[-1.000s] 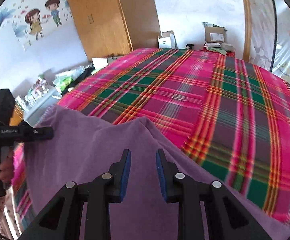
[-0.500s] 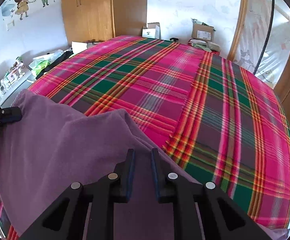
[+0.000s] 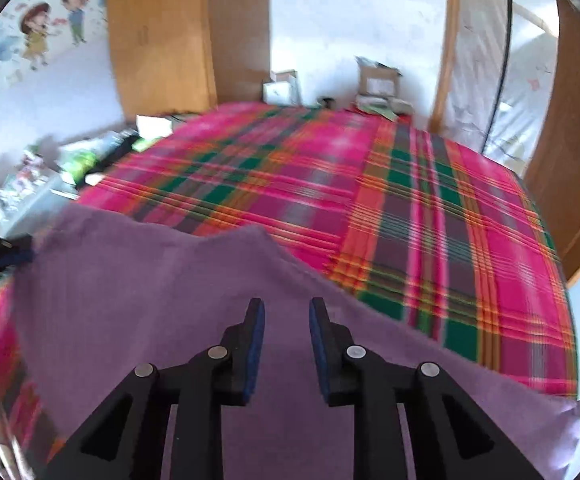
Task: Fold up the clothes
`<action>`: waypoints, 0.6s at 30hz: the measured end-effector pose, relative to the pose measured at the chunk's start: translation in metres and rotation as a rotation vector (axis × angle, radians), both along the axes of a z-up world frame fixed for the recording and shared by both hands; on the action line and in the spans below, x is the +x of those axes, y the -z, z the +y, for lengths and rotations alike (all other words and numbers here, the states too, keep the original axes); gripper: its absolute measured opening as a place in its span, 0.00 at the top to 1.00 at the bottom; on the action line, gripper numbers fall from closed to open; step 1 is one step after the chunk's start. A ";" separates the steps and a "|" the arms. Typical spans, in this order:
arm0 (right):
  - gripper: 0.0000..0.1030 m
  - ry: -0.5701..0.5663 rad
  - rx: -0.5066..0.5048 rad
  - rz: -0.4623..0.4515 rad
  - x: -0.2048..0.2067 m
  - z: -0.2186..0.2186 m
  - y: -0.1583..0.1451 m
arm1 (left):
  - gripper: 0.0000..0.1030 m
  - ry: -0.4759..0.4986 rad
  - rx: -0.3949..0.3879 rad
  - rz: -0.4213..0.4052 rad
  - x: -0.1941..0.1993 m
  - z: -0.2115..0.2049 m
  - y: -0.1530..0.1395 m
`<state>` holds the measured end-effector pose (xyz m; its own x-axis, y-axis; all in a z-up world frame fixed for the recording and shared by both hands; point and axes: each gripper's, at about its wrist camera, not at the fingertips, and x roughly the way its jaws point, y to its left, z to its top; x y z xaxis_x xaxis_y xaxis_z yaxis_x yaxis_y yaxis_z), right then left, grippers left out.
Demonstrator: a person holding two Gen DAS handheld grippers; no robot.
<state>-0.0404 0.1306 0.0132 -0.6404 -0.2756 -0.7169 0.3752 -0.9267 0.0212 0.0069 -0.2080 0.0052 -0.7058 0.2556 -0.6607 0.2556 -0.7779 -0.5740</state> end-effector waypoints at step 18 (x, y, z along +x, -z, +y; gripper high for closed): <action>0.72 -0.217 -0.079 -0.071 0.055 -0.090 0.028 | 0.68 -0.095 0.012 -0.027 0.051 -0.025 0.010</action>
<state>0.0149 0.0406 -0.0146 -0.5092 -0.4582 -0.7285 0.5602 -0.8191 0.1236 0.0584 -0.2325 -0.0046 -0.7089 0.1960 -0.6775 0.3437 -0.7428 -0.5746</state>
